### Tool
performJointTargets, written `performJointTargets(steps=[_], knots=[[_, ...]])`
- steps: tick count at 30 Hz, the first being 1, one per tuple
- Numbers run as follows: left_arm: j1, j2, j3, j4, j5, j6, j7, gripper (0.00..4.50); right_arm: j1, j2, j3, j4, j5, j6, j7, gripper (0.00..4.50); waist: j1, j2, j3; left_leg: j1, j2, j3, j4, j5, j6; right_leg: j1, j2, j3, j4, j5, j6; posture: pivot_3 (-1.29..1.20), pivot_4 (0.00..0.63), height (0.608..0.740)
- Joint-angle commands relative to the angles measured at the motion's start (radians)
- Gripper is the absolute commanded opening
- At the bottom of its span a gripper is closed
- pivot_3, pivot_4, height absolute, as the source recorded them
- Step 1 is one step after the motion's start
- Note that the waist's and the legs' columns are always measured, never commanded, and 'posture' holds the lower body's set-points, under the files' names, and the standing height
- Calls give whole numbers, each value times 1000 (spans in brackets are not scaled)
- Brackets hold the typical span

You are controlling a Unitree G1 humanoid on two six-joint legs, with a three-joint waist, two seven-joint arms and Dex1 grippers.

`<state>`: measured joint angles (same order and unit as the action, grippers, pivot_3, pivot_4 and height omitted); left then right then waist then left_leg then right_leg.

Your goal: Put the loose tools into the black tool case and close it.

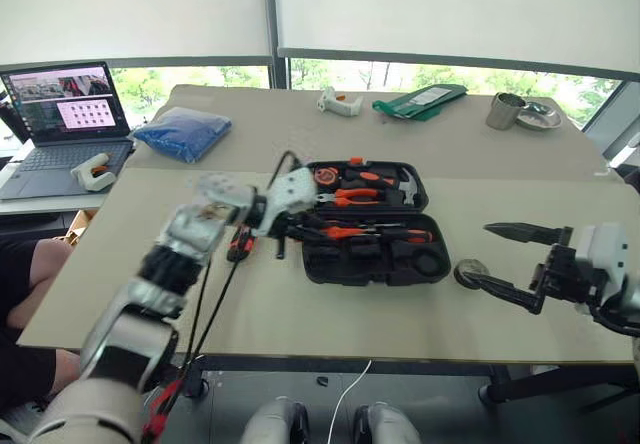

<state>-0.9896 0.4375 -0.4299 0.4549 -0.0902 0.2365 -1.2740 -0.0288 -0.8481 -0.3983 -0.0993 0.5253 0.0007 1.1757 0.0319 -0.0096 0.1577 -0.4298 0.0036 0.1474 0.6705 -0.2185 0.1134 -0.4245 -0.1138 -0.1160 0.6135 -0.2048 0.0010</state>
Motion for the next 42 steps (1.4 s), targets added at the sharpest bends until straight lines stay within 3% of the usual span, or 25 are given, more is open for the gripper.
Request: performJointTargets(steps=[1,11,31,42], knots=[[-76,-61,-13,112,65,-47,28,459,35,2,-47,-59,6,-19,-20,4500,0,0,0,0,0,0,1,0,1,0,0,0,0,0,0,0,150,740],[-119,-108,-48,236,203,-92,49,459,122,35,-64,-141,16,-10,-64,4500,5,0,0,-5,2,-2,9,-6,4,-1,-1,0,0,2,1,0,150,740],[-138,-178,-57,300,275,-83,62,459,145,68,-48,-148,16,-20,-79,4500,8,0,0,-6,2,-2,11,-5,7,-1,-1,-1,0,4,1,0,150,740],[-126,-163,-83,358,349,-97,76,459,155,86,-45,-169,14,-20,-96,4500,5,0,0,-6,2,-3,13,-7,6,0,-1,-1,1,5,2,0,150,740]])
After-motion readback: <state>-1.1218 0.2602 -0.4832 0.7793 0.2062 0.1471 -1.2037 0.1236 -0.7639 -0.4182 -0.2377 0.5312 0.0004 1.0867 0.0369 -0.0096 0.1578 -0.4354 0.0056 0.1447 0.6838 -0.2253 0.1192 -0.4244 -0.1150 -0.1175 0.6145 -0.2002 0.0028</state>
